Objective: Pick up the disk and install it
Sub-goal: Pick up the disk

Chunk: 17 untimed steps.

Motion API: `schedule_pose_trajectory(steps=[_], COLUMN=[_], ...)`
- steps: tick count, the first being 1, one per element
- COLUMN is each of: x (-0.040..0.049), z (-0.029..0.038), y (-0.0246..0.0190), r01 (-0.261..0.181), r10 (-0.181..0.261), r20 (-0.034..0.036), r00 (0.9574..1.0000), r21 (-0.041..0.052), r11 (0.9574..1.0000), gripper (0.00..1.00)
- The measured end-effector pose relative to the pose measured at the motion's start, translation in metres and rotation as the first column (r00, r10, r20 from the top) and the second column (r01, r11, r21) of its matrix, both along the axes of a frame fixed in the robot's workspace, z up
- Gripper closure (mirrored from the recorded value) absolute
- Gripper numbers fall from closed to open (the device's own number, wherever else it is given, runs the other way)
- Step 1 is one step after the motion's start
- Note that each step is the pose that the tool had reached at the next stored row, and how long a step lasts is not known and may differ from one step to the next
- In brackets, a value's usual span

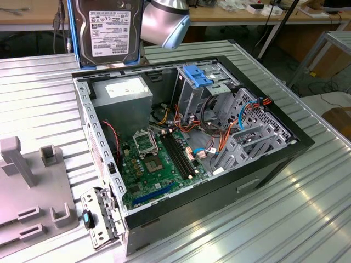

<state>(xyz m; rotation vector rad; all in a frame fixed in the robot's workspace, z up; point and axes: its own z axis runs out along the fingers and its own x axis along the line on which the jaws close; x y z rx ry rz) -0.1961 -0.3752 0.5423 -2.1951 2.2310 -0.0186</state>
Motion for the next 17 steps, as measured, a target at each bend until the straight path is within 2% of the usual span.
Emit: schedule_pose_trajectory(steps=[3,9,11,15,17], x=[0.0112,0.047,0.0533,0.0853,0.089], z=[-0.0001,-0.0011,-0.0016,-0.003,-0.0031], y=[0.0,0.0,-0.0016,-0.0021,-0.0021], r01=[0.0,0.0,0.001,0.001,0.001], r10=[0.0,0.0,-0.001,-0.001,-0.001], r20=[0.0,0.0,0.0,0.0,0.0], r00=[1.0,1.0,1.0,1.0,1.0], r21=[-0.0001,-0.0001,0.0,0.0,0.0], r11=[1.0,1.0,1.0,1.0,1.0], gripper=[0.63,0.63,0.63,0.63,0.63])
